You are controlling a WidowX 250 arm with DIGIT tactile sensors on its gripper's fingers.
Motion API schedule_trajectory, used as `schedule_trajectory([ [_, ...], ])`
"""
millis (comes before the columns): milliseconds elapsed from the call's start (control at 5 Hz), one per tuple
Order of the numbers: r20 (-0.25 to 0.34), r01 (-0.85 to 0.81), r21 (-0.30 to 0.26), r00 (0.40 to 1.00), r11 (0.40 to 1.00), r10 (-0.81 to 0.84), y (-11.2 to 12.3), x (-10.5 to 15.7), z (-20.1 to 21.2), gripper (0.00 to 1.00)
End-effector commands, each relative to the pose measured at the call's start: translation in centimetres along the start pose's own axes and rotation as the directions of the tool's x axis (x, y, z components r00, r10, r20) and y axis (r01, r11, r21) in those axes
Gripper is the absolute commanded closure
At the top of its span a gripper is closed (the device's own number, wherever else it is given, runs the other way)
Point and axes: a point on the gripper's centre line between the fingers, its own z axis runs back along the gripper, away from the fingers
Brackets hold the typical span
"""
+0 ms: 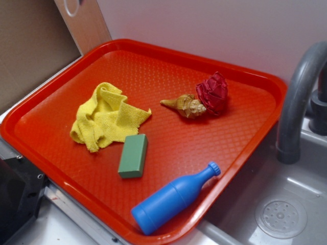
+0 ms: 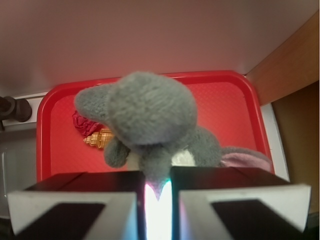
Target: Grab the gray animal.
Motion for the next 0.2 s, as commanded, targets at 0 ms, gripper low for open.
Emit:
schedule_trajectory([
  [0, 0.008, 0.086, -0.076, 0.996, 0.993, -0.086, 1.34, 1.61, 0.03, 1.0],
])
